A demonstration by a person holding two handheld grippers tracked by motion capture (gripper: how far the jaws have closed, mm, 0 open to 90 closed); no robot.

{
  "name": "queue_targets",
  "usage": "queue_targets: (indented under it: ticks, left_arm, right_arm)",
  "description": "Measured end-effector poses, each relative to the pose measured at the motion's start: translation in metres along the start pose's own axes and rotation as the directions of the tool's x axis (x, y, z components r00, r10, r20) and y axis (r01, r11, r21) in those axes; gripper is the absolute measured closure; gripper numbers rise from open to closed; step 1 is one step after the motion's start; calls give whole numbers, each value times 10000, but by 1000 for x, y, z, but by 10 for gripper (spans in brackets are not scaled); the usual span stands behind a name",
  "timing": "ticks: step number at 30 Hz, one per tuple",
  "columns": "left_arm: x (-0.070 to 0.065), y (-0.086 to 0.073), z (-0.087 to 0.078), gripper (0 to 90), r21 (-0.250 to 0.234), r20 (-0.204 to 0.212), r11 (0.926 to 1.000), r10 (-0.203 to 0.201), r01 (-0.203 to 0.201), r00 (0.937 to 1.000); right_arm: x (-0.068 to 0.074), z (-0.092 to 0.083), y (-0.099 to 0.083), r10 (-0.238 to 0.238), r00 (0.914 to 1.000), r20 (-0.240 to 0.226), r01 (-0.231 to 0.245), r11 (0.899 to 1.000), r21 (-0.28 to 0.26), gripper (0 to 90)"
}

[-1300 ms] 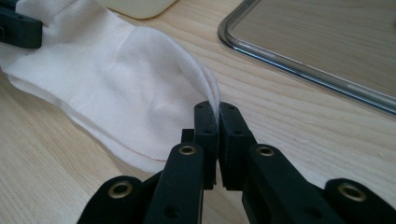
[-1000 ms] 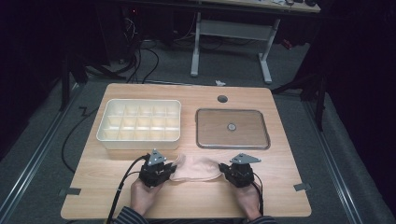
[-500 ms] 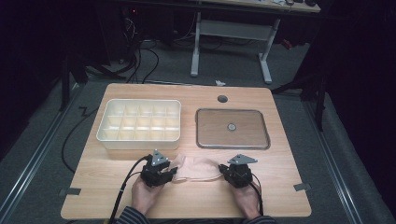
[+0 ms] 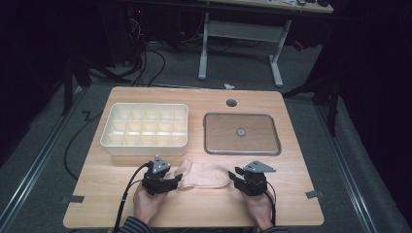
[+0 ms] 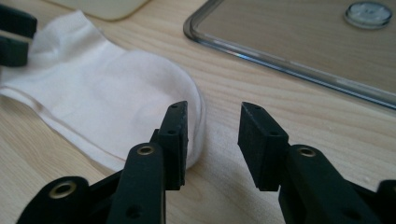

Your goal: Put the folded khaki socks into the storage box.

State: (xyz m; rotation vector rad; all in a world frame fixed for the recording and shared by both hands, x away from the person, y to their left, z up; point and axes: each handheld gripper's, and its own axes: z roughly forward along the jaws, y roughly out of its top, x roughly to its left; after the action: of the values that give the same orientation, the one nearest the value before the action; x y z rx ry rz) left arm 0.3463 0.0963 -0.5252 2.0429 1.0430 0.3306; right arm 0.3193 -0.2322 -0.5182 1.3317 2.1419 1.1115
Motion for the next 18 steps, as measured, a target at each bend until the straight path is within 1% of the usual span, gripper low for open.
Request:
queue_targets:
  ticks: [1, 2, 3, 4, 5, 6, 7, 8, 10, 11, 12, 13, 14, 15, 16, 18]
  left_arm:
    - [1, 0, 0, 410, 30, 27, 10000, -14, 14, 10000]
    - [2, -1, -1, 390, -28, 30, 10000, -48, 48, 10000]
    - [3, -2, -1, 390, -47, 88, 10000, -42, 42, 10000]
    - [5, -3, -3, 391, -121, 159, 9999, -81, 83, 9998]
    - [5, -3, -3, 392, -121, 159, 9999, -81, 83, 9998]
    - [6, -3, -4, 398, -175, 236, 9998, -30, 35, 9997]
    - [6, -3, -4, 399, -175, 236, 9998, -30, 35, 9997]
    - [7, -4, -5, 402, -201, 243, 9998, 59, -54, 9997]
    - [7, -4, -6, 405, -112, 187, 9998, 150, -148, 9997]
    - [9, -4, -5, 384, 154, 250, 9995, -286, 282, 9993]
    - [11, -4, -5, 385, 228, 379, 9983, -536, 528, 9978]
    - [11, -4, -5, 395, 195, 412, 9975, -692, 684, 9968]
    - [11, -3, -5, 402, 166, 391, 9970, -759, 753, 9964]
    - [11, -3, -5, 402, 166, 391, 9970, -759, 753, 9964]
    - [10, -3, -6, 402, 116, 377, 9970, -768, 764, 9963]
    - [7, -2, -6, 404, 59, 339, 9976, -689, 688, 9970]
  right_arm:
    - [0, 0, 0, 0, 10000, 0, 0, 10000, 0, 623]
    - [1, -3, 1, 46, 10000, -31, -46, 9997, -252, 626]
    - [1, -3, 1, 46, 10000, -31, -46, 9997, -252, 626]
    - [4, -6, 2, 52, 9999, -119, -57, 9989, -471, 643]
    - [4, -6, 2, 52, 9999, -119, -57, 9989, -471, 643]
    - [8, -8, 3, -5, 9999, -162, -4, 9983, -578, 657]
    - [8, -8, 3, -5, 9999, -162, -4, 9983, -578, 657]
    - [14, -9, 6, -197, 9995, -228, 181, 9976, -672, 676]
    - [16, -10, 7, -220, 9994, -265, 202, 9976, -669, 688]
    - [21, -10, 10, -329, 9981, -521, 292, 9971, -698, 722]
    - [23, -9, 11, -392, 9974, -610, 350, 9970, -684, 740]
    - [26, -9, 12, -426, 9966, -699, 380, 9972, -651, 752]
    - [29, -8, 13, -451, 9958, -798, 401, 9972, -635, 765]
    - [29, -8, 13, -451, 9958, -798, 401, 9972, -635, 765]
    - [32, -6, 14, -482, 9948, -892, 430, 9973, -591, 777]
    - [40, -2, 15, -613, 9910, -1187, 565, 9975, -433, 804]
